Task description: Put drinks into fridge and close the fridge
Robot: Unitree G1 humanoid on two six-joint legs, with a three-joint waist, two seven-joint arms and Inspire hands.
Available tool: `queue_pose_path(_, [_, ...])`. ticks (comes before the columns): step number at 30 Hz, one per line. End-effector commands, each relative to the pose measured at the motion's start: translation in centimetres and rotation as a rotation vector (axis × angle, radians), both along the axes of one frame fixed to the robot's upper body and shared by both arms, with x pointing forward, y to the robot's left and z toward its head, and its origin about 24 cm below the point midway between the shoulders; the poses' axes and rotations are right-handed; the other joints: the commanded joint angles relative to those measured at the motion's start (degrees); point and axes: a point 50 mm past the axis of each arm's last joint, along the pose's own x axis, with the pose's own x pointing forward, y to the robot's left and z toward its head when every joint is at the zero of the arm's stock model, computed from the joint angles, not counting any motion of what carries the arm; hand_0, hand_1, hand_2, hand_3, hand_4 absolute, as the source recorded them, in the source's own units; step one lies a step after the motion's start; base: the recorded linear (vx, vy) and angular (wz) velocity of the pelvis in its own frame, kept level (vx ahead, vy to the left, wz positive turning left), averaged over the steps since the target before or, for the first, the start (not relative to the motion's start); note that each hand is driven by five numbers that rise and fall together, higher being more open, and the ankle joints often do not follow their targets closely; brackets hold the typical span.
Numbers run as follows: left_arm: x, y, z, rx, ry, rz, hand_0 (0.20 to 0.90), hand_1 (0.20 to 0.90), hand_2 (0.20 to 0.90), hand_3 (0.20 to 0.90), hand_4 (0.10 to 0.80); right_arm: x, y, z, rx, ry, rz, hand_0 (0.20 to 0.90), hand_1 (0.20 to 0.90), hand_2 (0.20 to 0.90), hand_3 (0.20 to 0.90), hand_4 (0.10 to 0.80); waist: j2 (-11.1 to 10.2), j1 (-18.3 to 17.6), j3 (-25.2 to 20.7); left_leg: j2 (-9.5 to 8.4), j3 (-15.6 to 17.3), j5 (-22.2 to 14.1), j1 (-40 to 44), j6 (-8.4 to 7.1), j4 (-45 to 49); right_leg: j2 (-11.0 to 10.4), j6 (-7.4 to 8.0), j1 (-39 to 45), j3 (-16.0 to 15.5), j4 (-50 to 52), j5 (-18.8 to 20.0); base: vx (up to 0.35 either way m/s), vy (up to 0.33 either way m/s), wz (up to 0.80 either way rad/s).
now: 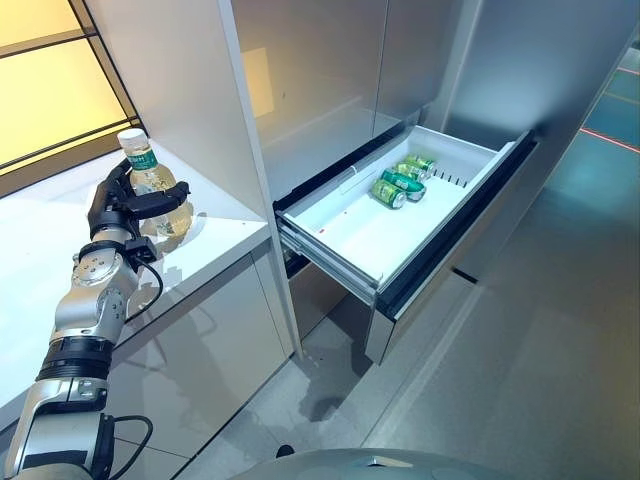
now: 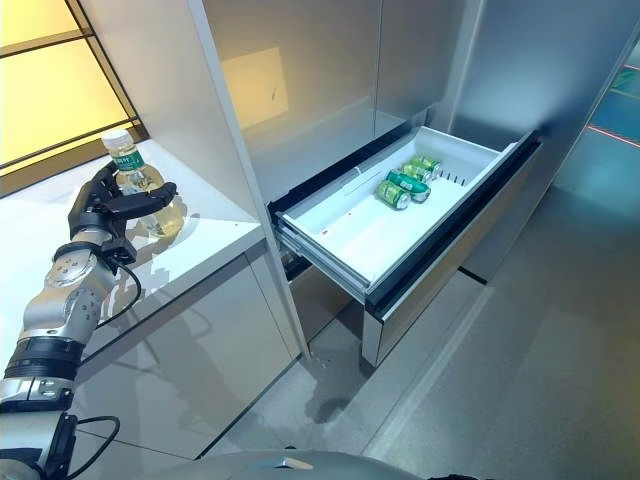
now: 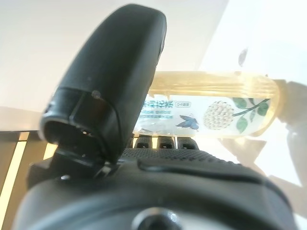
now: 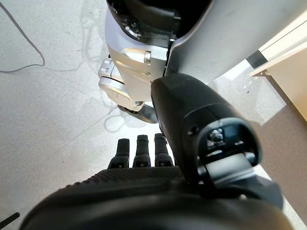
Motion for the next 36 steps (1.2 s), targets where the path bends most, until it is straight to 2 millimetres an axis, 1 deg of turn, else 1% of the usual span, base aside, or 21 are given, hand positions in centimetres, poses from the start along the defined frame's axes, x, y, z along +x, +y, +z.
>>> queue_pose_path(1, [2.2,0.9,9.8,0.137,-0.304,0.012,0.425,0.425,0.425,0.345,0.245,0.6,1.7,-0.4,0.082,0.000,0.056,0.900,0.900,0.900,0.900,0.800,0.8,-0.2,-1.4,-4.11,-1.9,-11.1,4.2,2.19,0.4,-0.6,3.63,-3.0,3.9,1.4,-0.7,0.000,0.000,0.00])
queue_pose_path(2, [2.2,0.9,10.0,0.138,-0.314,0.018,0.300,0.300,0.300,0.200,0.100,0.6,1.8,-0.4,0.081,-0.001,0.056,0.900,0.900,0.900,0.900,0.800,0.8,-0.3,-1.4,-4.09,-1.9,-11.1,4.2,2.17,0.4,-0.6,3.65,-3.0,3.9,1.4,-0.7,0.000,0.000,0.00])
queue_pose_path(11, [1.7,1.1,10.9,0.143,-0.405,0.058,0.300,0.300,0.300,0.200,0.100,0.4,1.7,-0.4,0.081,0.001,0.054,0.900,0.900,0.900,0.900,0.800,0.6,-0.3,-1.5,-4.03,-1.9,-11.2,4.3,2.13,0.4,-0.6,3.57,-3.0,4.1,1.4,-0.8,0.000,0.000,0.00])
queue_pose_path(18, [1.1,0.8,11.6,0.158,-0.472,0.066,0.300,0.300,0.300,0.200,0.100,0.5,1.7,-0.4,0.077,-0.002,0.064,0.900,0.900,0.900,0.900,0.800,0.5,-0.1,-1.5,-4.07,-2.1,-11.3,4.3,2.14,0.4,-0.6,3.54,-3.0,4.0,1.4,-0.8,0.000,0.000,0.00])
queue_pose_path(24, [0.7,0.6,12.6,0.177,-0.529,0.059,0.300,0.300,0.300,0.200,0.100,1.2,1.4,-0.2,0.056,-0.039,0.144,0.900,0.900,0.900,0.900,0.800,0.3,0.2,-1.5,-4.12,-2.2,-11.2,4.1,2.11,0.4,-0.6,3.53,-3.0,4.0,1.3,-0.7,0.000,0.000,0.00])
queue_pose_path(28, [0.5,-0.4,13.3,0.199,-0.573,0.019,0.300,0.300,0.300,0.200,0.100,2.9,1.8,0.1,0.048,-0.101,0.278,0.900,0.900,0.900,0.900,0.800,0.1,0.6,-1.5,-4.16,-2.4,-11.2,3.9,2.09,0.4,-0.7,3.50,-3.1,3.8,1.3,-0.7,-0.025,-0.004,0.00])
queue_pose_path(30, [0.5,-0.9,13.7,0.209,-0.592,-0.006,0.300,0.300,0.300,0.200,0.100,4.1,2.2,0.4,0.042,-0.148,0.391,0.900,0.900,0.900,0.900,0.800,0.1,0.8,-1.5,-4.19,-2.5,-11.2,3.9,2.10,0.4,-0.8,3.53,-3.0,3.7,1.1,-0.6,-0.015,-0.005,0.00])
queue_pose_path(35, [0.0,-2.7,14.4,0.211,-0.653,-0.076,0.300,0.300,0.300,0.200,0.100,7.8,4.1,1.6,0.058,-0.298,0.596,0.900,0.900,0.900,0.900,0.800,-0.2,1.5,-1.5,-4.26,-2.9,-11.1,3.7,2.03,0.4,-1.0,3.59,-3.0,3.3,1.1,-0.5,-0.040,-0.007,-0.01])
queue_pose_path(36, [-0.1,-3.3,14.6,0.211,-0.673,-0.098,0.300,0.300,0.300,0.200,0.100,9.0,4.9,2.1,0.076,-0.347,0.635,0.900,0.900,0.900,0.900,0.800,-0.3,1.7,-1.5,-4.28,-3.0,-11.0,3.7,2.00,0.4,-1.1,3.59,-3.0,3.1,1.0,-0.4,-0.042,-0.002,0.01])
